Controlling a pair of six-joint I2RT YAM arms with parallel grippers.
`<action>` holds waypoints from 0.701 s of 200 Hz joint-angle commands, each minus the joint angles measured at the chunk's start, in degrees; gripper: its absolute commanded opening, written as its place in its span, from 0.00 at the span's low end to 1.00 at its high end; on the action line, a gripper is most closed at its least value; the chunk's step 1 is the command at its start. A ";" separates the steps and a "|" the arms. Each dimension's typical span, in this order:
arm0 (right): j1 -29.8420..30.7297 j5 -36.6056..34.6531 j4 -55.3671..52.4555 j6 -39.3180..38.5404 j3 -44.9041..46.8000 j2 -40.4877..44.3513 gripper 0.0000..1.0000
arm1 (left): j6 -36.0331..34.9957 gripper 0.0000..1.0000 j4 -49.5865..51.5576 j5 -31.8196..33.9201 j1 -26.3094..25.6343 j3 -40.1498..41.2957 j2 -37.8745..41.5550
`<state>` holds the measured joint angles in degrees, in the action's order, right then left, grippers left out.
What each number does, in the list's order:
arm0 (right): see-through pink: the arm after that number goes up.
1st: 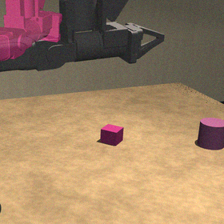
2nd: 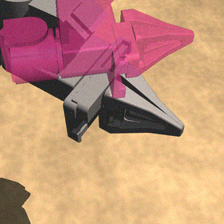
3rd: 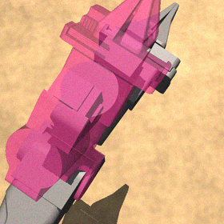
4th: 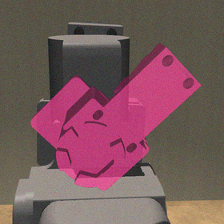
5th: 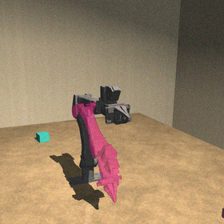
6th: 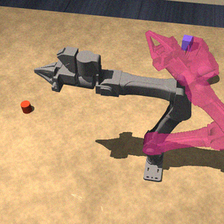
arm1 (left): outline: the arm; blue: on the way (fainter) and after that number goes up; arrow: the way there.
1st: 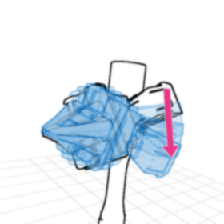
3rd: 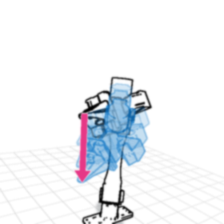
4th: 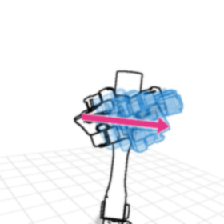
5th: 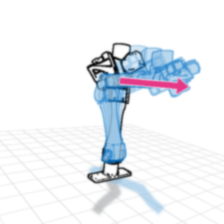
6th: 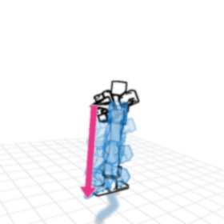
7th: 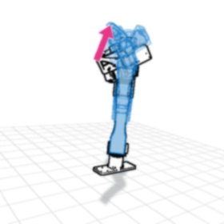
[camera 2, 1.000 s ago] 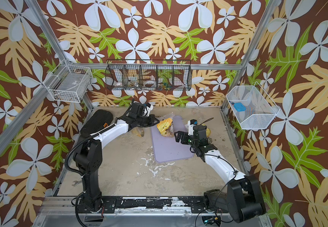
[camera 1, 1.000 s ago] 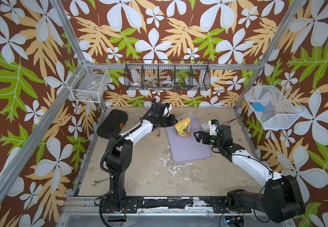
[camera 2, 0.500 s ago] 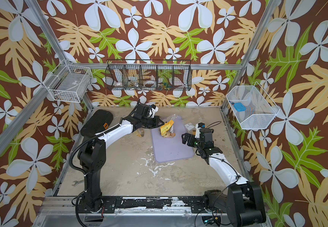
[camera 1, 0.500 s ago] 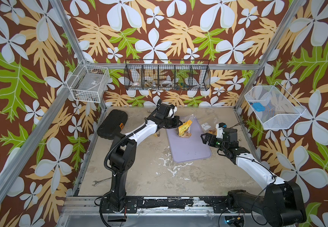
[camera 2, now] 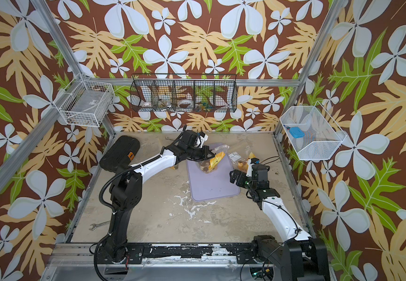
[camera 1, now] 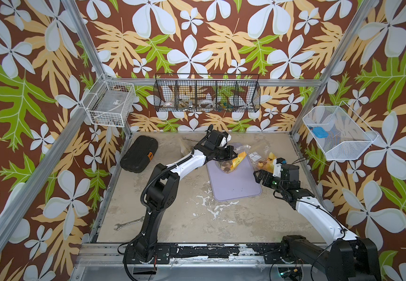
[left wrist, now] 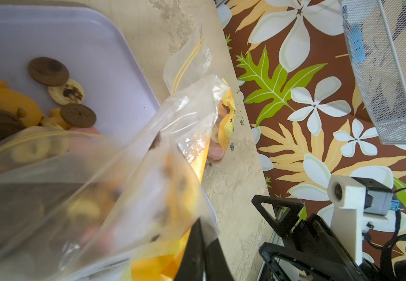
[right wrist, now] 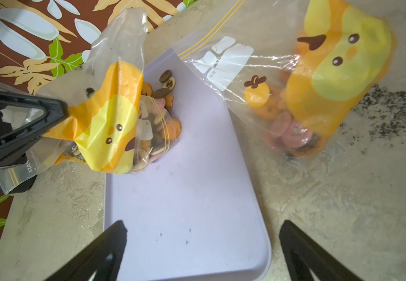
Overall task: Pour cookies out of the ziploc bag
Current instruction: 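Pour the cookies out of the ziploc bag onto the tray.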
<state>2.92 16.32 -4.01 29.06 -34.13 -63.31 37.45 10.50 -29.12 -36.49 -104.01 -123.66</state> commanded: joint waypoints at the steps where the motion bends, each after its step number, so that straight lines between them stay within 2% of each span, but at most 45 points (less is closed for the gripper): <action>1: -0.27 0.17 -0.56 -0.72 0.20 0.12 1.00 | 1.28 0.00 -0.66 -0.47 -0.48 -2.36 -1.11; 51: -0.41 0.52 -0.73 -0.84 0.62 0.81 1.00 | -0.26 0.00 2.36 0.58 -0.84 -6.79 -3.04; 87: -0.53 0.74 -1.18 -0.90 0.78 1.40 1.00 | -1.06 0.00 6.16 0.93 -0.49 -14.15 -6.58; 140: -1.15 0.53 -2.46 -1.37 0.95 2.68 1.00 | 0.83 0.00 5.46 -0.55 -0.25 -17.16 -9.58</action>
<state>2.00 16.67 -5.58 28.38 -33.12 -61.19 37.67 15.70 -28.84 -36.91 -120.31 -132.53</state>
